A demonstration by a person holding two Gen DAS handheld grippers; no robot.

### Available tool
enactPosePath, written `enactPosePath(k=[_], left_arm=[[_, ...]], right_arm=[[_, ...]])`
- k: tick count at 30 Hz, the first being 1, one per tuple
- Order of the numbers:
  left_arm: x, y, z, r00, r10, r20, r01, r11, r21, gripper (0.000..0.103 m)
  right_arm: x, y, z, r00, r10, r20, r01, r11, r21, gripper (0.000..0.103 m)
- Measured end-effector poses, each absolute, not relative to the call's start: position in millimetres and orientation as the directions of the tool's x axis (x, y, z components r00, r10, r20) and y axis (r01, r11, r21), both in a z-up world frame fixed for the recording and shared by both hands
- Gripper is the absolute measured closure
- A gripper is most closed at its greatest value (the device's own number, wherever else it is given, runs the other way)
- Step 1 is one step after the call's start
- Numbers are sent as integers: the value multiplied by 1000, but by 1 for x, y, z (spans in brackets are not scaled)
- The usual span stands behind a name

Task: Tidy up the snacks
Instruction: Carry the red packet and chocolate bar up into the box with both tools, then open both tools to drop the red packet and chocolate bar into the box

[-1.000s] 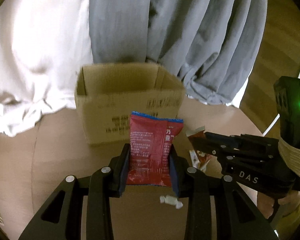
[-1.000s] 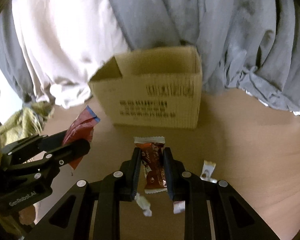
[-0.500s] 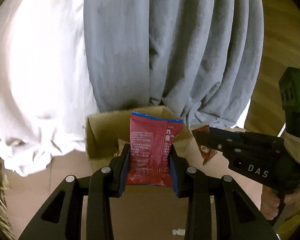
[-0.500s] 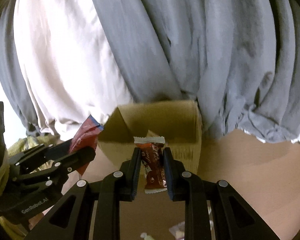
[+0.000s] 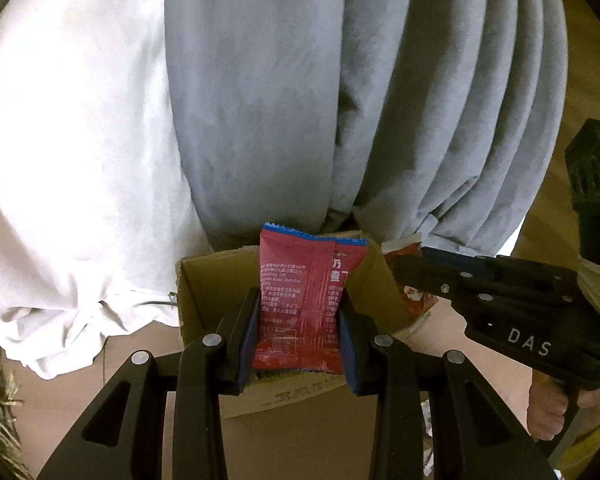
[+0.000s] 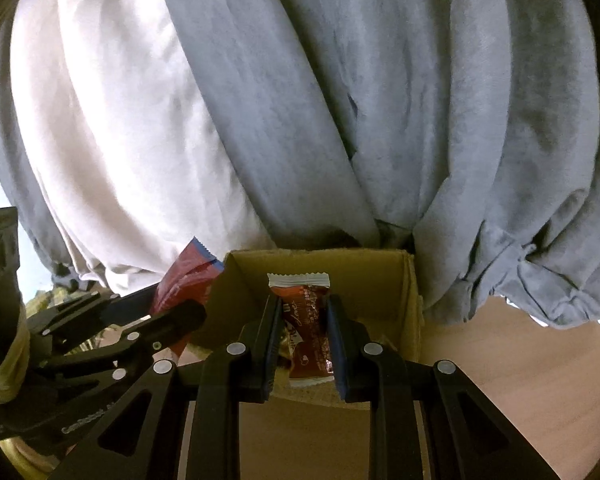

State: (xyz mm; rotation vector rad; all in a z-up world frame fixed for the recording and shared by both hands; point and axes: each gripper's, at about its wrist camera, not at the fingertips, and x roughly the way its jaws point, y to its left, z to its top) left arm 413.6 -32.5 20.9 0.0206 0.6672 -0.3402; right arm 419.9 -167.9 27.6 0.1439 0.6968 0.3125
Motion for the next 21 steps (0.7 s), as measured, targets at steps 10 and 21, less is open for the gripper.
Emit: enactPosePath(k=[10,21], left_arm=[[450,-27,0,698,-255,-669,276,958,-77,52],[384,-38,7,764,-229,-604,296,955,11,48]], right_arm=[[458,-166,5,684,304,-663,-204,952,227,78],[415,-177,4,726,247,-642,-184,969,165,71]])
